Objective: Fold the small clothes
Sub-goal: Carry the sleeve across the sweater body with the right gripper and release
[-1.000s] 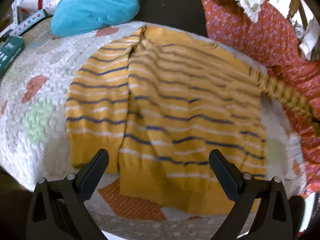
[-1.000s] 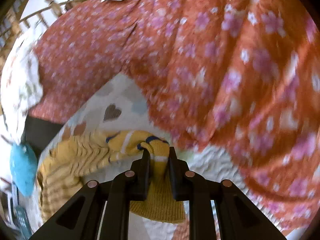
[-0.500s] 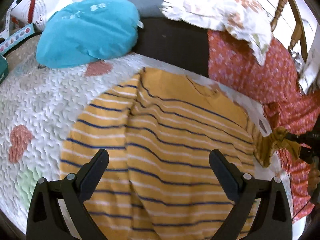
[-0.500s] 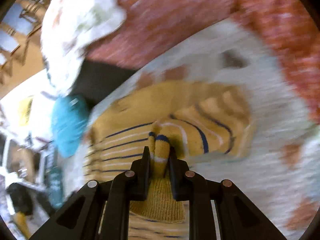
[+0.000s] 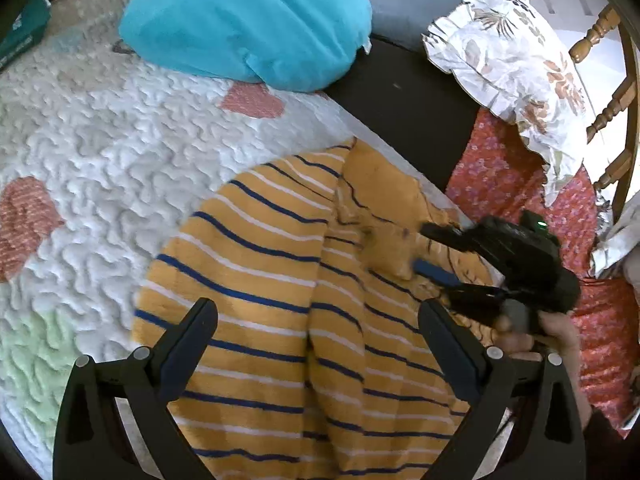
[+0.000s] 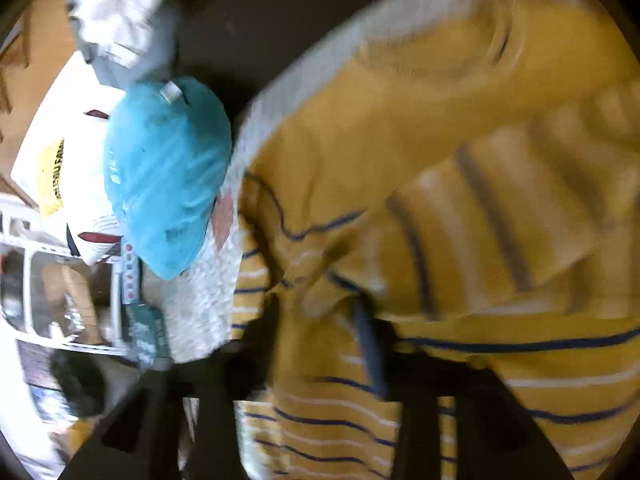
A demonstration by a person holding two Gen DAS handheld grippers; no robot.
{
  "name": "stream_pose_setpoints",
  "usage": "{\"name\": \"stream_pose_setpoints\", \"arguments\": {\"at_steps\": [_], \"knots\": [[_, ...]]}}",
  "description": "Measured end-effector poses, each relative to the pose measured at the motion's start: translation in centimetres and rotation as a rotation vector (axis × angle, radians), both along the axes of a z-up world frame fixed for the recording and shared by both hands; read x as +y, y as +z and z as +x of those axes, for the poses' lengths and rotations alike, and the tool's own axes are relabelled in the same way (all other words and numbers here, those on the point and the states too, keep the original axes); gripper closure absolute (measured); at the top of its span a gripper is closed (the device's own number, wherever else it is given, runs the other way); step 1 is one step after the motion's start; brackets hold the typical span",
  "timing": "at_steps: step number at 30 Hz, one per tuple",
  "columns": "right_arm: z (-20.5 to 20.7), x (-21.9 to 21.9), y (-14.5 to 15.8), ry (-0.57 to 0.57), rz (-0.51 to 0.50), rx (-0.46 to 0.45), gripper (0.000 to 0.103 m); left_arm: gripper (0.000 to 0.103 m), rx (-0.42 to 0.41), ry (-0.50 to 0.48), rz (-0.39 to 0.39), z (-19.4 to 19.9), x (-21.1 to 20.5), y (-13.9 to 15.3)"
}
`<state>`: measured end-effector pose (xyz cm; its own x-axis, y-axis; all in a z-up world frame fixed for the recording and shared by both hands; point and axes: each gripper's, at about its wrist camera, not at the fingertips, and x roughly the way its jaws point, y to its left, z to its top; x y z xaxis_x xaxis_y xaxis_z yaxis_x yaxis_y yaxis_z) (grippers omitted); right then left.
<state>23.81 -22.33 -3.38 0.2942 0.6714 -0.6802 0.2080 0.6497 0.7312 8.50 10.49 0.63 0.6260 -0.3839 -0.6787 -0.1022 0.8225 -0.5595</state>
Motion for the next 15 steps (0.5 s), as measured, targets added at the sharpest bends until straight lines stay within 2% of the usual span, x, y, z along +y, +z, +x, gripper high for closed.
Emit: {"name": "stream_pose_setpoints", "arguments": {"at_steps": [2, 6, 11, 15], "knots": [[0.3, 1.3, -0.8, 0.013, 0.062, 0.0, 0.051, 0.003, -0.003, -0.01, -0.006, 0.2, -0.4, 0.1], [-0.3, 1.9, -0.1, 0.039, 0.041, -0.032, 0.051, 0.003, 0.012, -0.016, -0.036, 0.7, -0.6, -0.3], [-0.8, 0.7, 2.0, 0.092, -0.194, -0.107, 0.05, 0.003, 0.025, -0.013, -0.078, 1.2, -0.7, -0.6], [-0.6, 3.5, 2.9, 0.185, -0.311, -0.179, 0.049, 0.003, 0.015, -0.018, -0.073, 1.3, -0.9, -0.4]]}}
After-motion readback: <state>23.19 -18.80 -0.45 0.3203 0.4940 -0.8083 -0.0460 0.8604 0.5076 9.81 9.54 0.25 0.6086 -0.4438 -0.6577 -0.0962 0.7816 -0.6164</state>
